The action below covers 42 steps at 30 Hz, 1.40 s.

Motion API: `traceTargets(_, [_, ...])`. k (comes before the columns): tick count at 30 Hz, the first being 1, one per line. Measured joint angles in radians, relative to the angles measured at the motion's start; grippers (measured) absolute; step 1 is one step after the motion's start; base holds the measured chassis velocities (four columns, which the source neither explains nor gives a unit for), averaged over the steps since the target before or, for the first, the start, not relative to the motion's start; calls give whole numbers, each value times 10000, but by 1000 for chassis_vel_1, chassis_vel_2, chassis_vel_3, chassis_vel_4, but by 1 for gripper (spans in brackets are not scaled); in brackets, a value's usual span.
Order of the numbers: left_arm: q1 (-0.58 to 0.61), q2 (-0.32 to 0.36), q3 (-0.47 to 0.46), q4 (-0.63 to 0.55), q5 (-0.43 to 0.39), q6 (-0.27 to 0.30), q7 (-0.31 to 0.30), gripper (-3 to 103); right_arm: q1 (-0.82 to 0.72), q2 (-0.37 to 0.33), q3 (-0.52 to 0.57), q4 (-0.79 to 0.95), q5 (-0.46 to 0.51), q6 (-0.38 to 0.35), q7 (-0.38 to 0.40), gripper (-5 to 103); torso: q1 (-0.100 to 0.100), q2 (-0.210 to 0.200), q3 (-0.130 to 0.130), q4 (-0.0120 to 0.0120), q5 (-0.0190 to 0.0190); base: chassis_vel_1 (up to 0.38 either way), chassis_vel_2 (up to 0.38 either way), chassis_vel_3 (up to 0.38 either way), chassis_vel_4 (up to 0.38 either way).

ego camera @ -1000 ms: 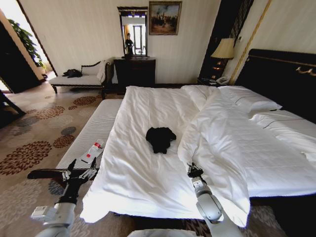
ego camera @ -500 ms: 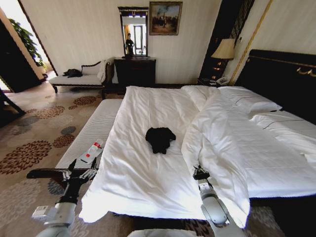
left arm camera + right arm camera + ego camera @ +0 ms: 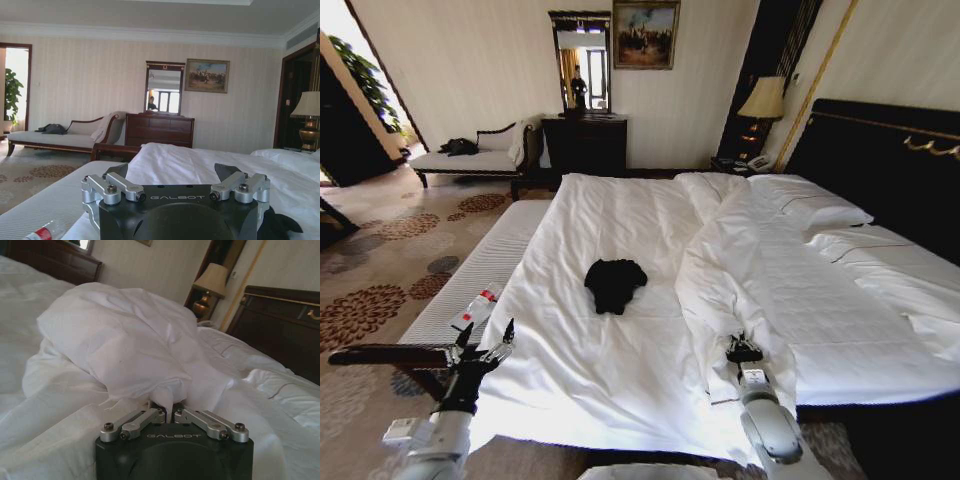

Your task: Fold the clothes on the bed.

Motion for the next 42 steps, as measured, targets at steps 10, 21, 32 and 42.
traceTargets(10, [-135, 77, 100, 173, -68, -11, 5, 97, -35, 69, 1958, 133, 1266, -125, 253, 3, -2, 2, -2, 0, -17, -58, -74, 54, 60])
traceTargets(21, [-200, 224, 127, 205, -125, -13, 4, 98, 227, -145, 3595, -715, 2248, -52, 348, 3, -2, 1, -1, -2, 0, 16, 19, -11, -11])
traceTargets(32, [-238, 235, 137, 299, -124, -4, -27, 99, 314, -64, 5313, -1599, 3211, 161, 327, 3, -2, 3, -1, -1, -5, 0, 0, 0, 0])
traceTargets(42, [-279, 249, 151, 375, -83, -14, -49, 99, 271, -108, 6882, -2545, 3821, 756, 240, 3, -2, 3, -1, -2, -5, 0, 0, 0, 0])
